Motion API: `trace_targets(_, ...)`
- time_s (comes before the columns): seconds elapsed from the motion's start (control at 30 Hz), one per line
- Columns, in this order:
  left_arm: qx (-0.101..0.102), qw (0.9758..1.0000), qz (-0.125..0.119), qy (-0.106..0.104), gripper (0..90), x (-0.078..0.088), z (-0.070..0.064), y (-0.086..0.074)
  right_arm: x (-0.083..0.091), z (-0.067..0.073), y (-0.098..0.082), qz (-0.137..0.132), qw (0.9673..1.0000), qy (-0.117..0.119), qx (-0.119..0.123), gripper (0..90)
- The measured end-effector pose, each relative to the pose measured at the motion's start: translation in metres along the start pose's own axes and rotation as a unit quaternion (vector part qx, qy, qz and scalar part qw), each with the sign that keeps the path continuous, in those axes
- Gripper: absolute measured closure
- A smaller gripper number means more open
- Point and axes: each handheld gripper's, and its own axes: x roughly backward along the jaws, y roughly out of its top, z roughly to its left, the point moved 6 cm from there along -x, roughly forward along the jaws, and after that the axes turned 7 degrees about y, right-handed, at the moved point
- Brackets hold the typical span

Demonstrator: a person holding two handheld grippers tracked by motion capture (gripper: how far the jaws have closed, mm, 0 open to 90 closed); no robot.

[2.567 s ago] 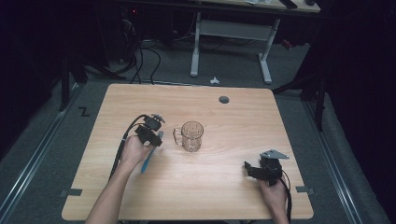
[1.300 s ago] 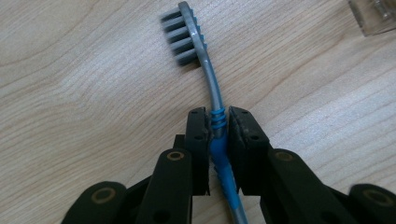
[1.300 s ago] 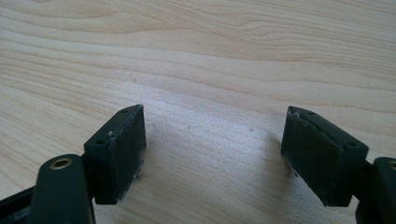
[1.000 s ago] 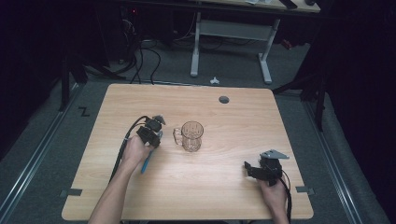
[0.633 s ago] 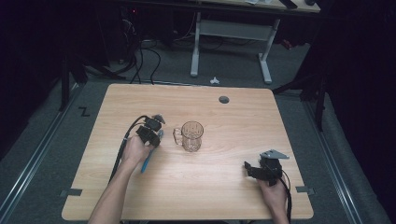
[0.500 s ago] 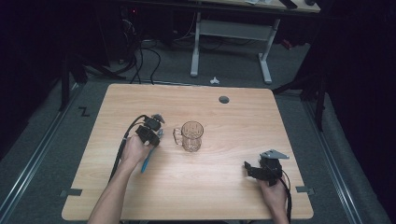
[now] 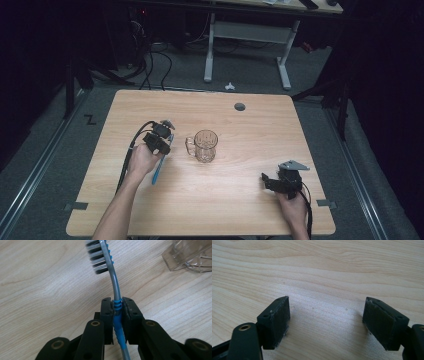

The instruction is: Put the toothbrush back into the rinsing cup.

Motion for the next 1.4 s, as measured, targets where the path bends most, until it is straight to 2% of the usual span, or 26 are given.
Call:
trace_targets(0.23,-0.002,0.9997,-0.025,-0.005,79.8,0.015,-0.005,0.003,0.000,0.000,0.000,0.000,1.0000,0.000,0.000,22.1)
trace_targets(0.77,-0.008,0.9978,-0.065,-0.007,80.2,0.034,-0.010,0.003,0.000,0.000,0.000,0.000,1.0000,0.000,0.000,22.1)
trace_targets(1.0,-0.004,0.9959,-0.089,-0.015,80.3,0.042,-0.011,0.004,0.000,0.000,0.000,0.000,1.0000,0.000,0.000,22.1)
trace_targets(1.23,-0.002,0.9933,-0.115,-0.010,80.4,0.049,-0.010,0.006,0.000,0.000,0.000,0.000,1.0000,0.000,0.000,22.1)
trace_targets(1.4,-0.002,0.9926,-0.121,-0.008,80.4,0.051,-0.011,0.007,0.000,0.000,0.000,0.000,1.0000,0.000,0.000,22.1)
